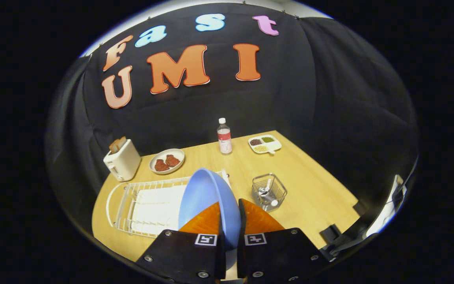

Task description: Take the plate from the dish rack, then take the spoon from the basket and place it into the plate.

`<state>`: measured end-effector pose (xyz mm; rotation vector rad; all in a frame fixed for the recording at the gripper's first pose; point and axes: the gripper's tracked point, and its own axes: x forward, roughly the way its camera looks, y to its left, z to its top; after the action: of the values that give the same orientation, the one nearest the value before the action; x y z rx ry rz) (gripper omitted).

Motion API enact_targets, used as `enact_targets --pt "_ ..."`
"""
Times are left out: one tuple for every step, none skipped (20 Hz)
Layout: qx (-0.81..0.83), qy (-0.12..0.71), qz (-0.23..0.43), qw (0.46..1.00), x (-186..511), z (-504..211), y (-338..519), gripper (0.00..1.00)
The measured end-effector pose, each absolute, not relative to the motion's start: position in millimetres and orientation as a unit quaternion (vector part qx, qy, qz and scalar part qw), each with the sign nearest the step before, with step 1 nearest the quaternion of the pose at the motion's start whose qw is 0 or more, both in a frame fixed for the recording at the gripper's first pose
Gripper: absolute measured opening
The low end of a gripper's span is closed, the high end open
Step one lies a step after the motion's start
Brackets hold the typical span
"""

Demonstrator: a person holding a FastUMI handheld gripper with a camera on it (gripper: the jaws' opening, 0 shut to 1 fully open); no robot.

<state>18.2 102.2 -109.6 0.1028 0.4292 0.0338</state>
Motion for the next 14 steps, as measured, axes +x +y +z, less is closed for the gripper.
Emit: enact_targets --pt "0.069 0.223 0.028 0.972 7.0 -117.8 105.7 0.11" --pt "0.080 0.231 0.037 0.969 -4.1 -126.5 108.6 0.11" --pt "0.085 0.236 0.043 0.967 -14.5 -134.1 110.4 0.11" --pt "0.087 0.236 0.054 0.966 -23.6 -141.9 113.9 0.11" --pt "0.094 0.241 0.061 0.964 -31.2 -151.5 116.7 0.11" --pt "0.104 0.251 0.069 0.960 -39.2 -163.4 121.6 0.11" --pt "0.114 0.260 0.074 0.956 -46.6 -173.5 124.9 0.11" --pt "0.125 0.268 0.076 0.952 -51.5 -184.1 126.4 0.11" --pt "0.135 0.276 0.075 0.949 -56.1 -195.2 127.8 0.11" --pt "0.147 0.284 0.074 0.945 -58.1 -205.3 129.3 0.11" --pt "0.159 0.292 0.077 0.940 -60.6 -215.7 132.7 0.11" --pt "0.171 0.300 0.081 0.935 -61.6 -225.1 135.9 0.11" --pt "0.181 0.308 0.083 0.930 -62.4 -234.1 140.4 0.11" --pt "0.184 0.316 0.085 0.927 -61.6 -243.4 143.0 0.11"
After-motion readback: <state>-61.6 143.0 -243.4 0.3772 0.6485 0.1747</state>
